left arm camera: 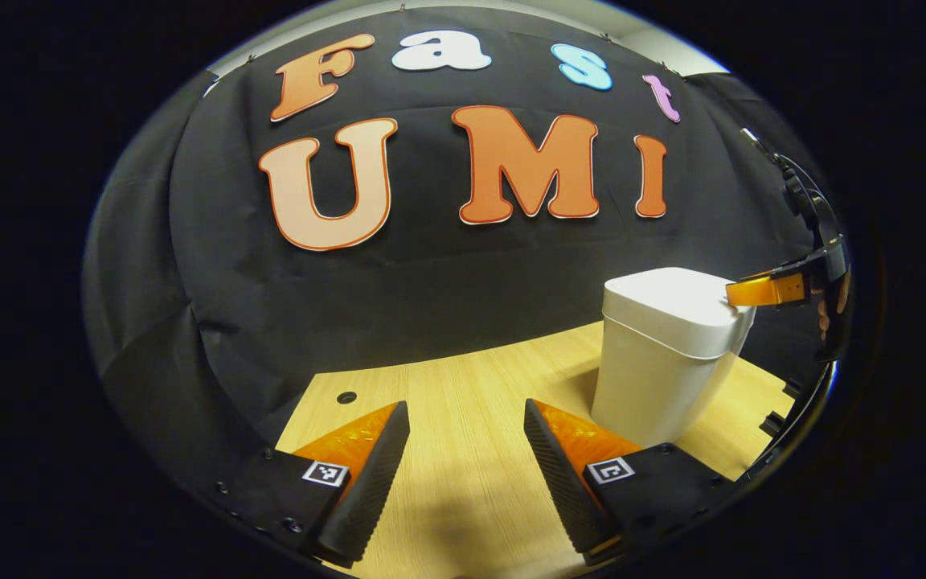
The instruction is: Press the lid of the desktop garbage bin to open it, pick up the crumpled paper on the desktop and throw it into the bin, then pick up the pop can on the desktop and drop it into the bin, and finally close the garbage bin lid.
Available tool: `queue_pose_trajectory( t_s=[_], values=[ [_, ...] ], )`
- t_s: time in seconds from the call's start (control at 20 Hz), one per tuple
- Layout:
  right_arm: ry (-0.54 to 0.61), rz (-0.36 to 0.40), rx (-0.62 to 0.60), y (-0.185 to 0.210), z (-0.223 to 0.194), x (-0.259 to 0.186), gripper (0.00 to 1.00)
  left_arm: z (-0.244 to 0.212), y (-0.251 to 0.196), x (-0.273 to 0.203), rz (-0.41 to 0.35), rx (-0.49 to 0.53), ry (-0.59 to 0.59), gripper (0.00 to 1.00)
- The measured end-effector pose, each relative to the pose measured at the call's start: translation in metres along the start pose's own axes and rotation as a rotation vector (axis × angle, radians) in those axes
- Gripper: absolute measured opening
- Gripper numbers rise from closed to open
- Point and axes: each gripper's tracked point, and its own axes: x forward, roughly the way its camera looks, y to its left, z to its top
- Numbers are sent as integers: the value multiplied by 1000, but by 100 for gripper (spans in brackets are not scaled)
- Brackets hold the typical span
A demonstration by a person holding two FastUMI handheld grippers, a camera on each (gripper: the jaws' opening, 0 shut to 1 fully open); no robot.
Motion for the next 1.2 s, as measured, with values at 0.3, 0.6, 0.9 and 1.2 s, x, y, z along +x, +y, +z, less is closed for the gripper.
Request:
queue_pose_trajectory(
  t_s=[0.3, 0.6, 0.9, 1.2],
  values=[
    [-80, -23, -26, 3, 4, -8, 57, 13, 12, -6, 23, -13, -30, 92],
    [-218, 45, -91, 41, 28, -20, 78, 27, 22, -10, 53, -42, -61, 92],
    [-310, 100, -152, 71, 42, -25, 83, 30, 32, -18, 102, -15, -84, 89],
    [-352, 108, -160, 77, 46, -23, 84, 46, 53, -25, 193, -34, -140, 92]
  ],
)
